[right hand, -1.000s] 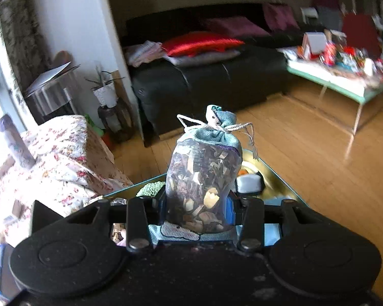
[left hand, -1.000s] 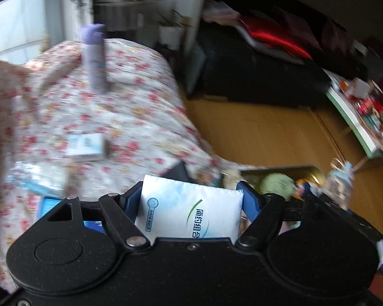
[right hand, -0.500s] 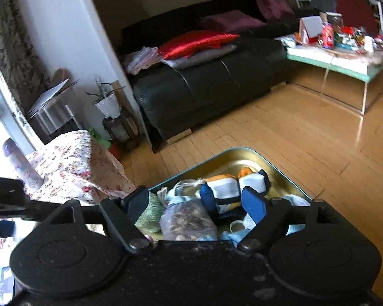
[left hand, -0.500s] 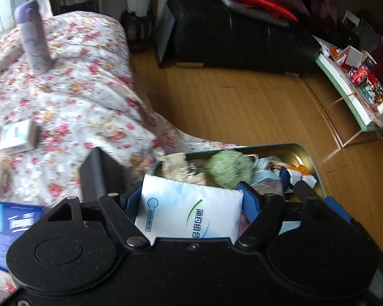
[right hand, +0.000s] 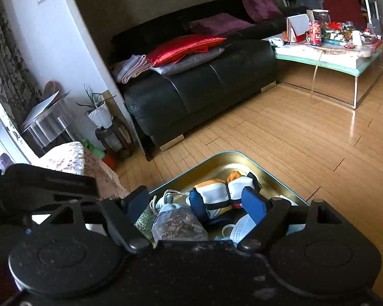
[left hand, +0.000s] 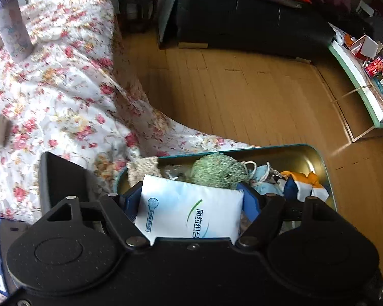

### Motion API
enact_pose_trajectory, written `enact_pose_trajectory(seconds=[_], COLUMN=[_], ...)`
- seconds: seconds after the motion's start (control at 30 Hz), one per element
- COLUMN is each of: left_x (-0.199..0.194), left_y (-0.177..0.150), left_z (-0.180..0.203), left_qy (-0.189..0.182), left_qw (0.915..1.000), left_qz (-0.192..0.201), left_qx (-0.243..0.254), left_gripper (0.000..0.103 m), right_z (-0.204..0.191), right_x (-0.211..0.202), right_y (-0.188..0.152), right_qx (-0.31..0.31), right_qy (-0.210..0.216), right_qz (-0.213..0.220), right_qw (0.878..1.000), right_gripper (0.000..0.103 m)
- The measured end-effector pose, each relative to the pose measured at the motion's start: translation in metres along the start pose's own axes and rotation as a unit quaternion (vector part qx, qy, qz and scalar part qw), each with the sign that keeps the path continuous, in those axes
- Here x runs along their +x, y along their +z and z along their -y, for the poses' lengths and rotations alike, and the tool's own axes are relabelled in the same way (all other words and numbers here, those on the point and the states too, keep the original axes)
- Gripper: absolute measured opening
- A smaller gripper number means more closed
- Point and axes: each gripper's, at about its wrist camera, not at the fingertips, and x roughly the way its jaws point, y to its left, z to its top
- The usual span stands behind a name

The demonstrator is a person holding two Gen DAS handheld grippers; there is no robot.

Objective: Organize soft objects
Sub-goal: 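Open the right tool to drop the mesh sachet into the gold tray while the left tool holds the packet, then open the left tool to drop the white tissue packet into the tray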

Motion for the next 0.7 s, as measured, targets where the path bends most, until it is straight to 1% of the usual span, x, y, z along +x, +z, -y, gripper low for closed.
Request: enact_pose_trajectory(seconds=[0.1,0.2,0.27,0.3,0.33,0.4,0.5,0.6,0.63,0.7], left_x=[0.008,0.017,0.024,0.028,0.029,0.024,0.021,0.021,0.02,0.014], left_y=[0.0,-0.002,-0.004,-0.006,-0.009,-0.015,-0.022,-0.029,-0.03,-0.032], left_z=[0.005,0.009,0.008,0.006,0.004,0.007,0.008,0.003,0.001,0.002], left_qy=[-0.002,0.012,0.019,0.015,0.012,0.019,0.015,0.002,0.003,0.01], left_qw=[0.9999,0.9998,0.9993,0.9989,0.9988,0.9987,0.9971,0.9956,0.9955,0.9965], left_qz=[-0.012,-0.017,-0.032,-0.045,-0.047,-0.043,-0.067,-0.092,-0.093,-0.08], left_qx=[0.001,0.007,0.004,0.001,0.001,0.02,0.033,0.021,0.019,0.022], left_gripper=[0.071,0.071,0.071,0.071,0.071,0.071,0.071,0.071,0.071,0.071], right_z=[-0.001,0.0,0.0,0.001,0.001,0.002,0.003,0.003,0.003,0.004], right_x=[0.0,0.0,-0.001,-0.001,-0.001,-0.001,0.0,-0.001,-0.002,-0.002], right_y=[0.0,-0.001,-0.001,-0.001,-0.001,-0.001,0.0,-0.001,-0.001,-0.001], right_qx=[0.004,0.007,0.007,0.007,0.008,0.011,0.014,0.013,0.012,0.012], right_qy=[-0.001,0.0,0.0,0.0,-0.001,0.0,0.0,0.0,0.0,0.0], right_qz=[0.005,0.006,0.007,0.007,0.007,0.006,0.006,0.008,0.009,0.01], right_qw=[1.0,1.0,1.0,1.0,1.0,1.0,1.0,1.0,1.0,1.0], right_gripper=[0.08,0.08,0.08,0.08,0.08,0.08,0.08,0.08,0.08,0.08])
